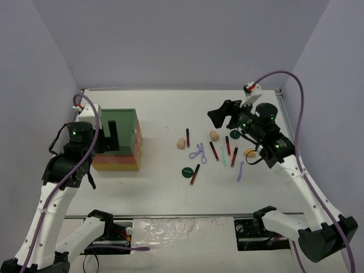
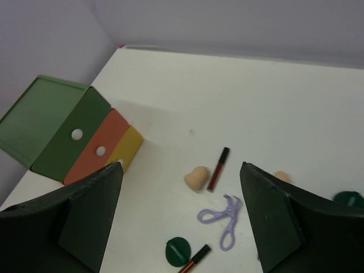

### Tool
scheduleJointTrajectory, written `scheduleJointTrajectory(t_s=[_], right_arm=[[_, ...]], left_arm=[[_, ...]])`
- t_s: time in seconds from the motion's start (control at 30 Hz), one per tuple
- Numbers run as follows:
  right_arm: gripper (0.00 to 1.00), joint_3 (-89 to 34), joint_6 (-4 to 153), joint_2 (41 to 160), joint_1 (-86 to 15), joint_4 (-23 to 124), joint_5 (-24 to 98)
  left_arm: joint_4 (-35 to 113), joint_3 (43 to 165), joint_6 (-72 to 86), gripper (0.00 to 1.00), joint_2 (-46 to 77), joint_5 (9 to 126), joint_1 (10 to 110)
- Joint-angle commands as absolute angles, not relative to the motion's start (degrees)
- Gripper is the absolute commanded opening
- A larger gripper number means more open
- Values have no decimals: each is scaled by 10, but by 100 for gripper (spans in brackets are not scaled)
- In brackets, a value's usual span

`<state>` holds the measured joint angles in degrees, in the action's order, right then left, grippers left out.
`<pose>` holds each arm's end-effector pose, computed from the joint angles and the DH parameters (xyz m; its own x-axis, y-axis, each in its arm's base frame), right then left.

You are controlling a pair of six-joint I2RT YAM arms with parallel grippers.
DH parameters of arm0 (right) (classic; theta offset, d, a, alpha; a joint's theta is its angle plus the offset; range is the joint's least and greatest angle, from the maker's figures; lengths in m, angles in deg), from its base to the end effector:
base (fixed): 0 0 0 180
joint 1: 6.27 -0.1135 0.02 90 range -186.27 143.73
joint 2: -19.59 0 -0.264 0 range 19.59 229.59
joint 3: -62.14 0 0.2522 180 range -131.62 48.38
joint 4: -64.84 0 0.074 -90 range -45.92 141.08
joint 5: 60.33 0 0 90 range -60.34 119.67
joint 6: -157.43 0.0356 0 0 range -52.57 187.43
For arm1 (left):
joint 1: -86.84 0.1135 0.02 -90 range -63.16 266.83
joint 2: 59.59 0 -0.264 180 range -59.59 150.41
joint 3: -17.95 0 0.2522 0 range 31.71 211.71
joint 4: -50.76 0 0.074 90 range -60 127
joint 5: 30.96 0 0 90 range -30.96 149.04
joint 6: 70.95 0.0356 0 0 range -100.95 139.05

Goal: Organize the makeup

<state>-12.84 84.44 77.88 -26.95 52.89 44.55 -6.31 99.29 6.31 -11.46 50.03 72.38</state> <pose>0.2127 0.0901 0.4195 -0.0960 0.2660 -0.9592 -0.5779 0.7697 0.2712 0.1511 -0.0332 0.4041 -0.4058 -0.1203 -0.9060 0.0189 0.9900 -0.1399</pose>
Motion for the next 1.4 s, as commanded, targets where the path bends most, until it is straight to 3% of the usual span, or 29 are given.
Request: scheduleJointTrajectory(t_s=[0.0,0.27,0.47,0.73,1.37], right_arm=[[77,-158,892,897,-322,692,580],[63,-236,859,1097,-394,814,700],[58,-309,847,1202,-418,863,766],[51,-389,862,1318,-444,940,841],[50,-470,867,1421,-476,938,849]], left_arm=[[35,979,59,97,-75,481,728],[95,933,62,97,-47,516,771],[116,903,44,96,-50,581,815],[112,892,44,96,-51,584,821],[107,889,45,96,-44,590,824]])
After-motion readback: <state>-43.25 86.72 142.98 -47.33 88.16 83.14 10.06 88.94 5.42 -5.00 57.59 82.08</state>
